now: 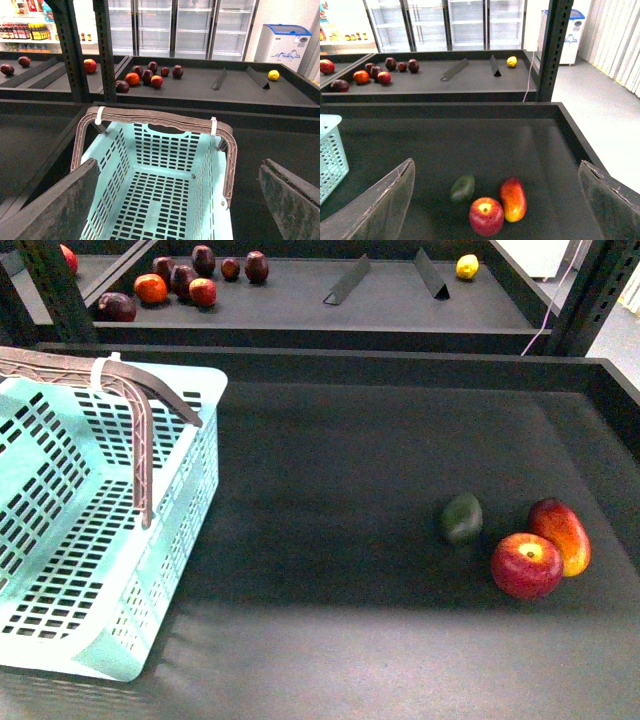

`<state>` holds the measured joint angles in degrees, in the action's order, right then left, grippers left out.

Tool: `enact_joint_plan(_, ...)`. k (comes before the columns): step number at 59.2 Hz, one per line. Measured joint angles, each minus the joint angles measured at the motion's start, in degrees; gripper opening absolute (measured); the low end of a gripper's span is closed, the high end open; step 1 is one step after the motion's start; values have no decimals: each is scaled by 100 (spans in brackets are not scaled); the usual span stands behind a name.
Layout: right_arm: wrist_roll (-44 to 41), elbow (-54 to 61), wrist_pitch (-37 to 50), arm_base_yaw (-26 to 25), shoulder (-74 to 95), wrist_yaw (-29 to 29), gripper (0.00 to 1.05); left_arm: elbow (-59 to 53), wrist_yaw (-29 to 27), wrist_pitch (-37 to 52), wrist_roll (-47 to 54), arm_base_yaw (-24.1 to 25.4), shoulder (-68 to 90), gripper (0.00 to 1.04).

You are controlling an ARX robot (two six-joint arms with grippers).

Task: Pick apple with right arm and hold basket with left

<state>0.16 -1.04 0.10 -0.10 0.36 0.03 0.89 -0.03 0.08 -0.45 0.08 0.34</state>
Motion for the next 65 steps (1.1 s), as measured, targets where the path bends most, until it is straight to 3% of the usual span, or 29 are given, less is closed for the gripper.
enact_joint_plan(45,0,0,0,0,0,0,96,0,0,0,0,0,0,98)
enact_joint_plan(47,0,0,0,-2,0,0,96,17,-66,-31,-39,-33,37,98)
enact_joint_plan(52,0,0,-2,0,-2,2,96,540,-1333,-1036,-951,-358,1088,98)
enact_joint_plan(56,0,0,-2,0,-4,2,96,748,-1403,-772,-1425,-385,1840,98)
enact_joint_plan(65,0,0,-2,0,-4,-2,96,1460,-857,671,-2481,-188,3910,98)
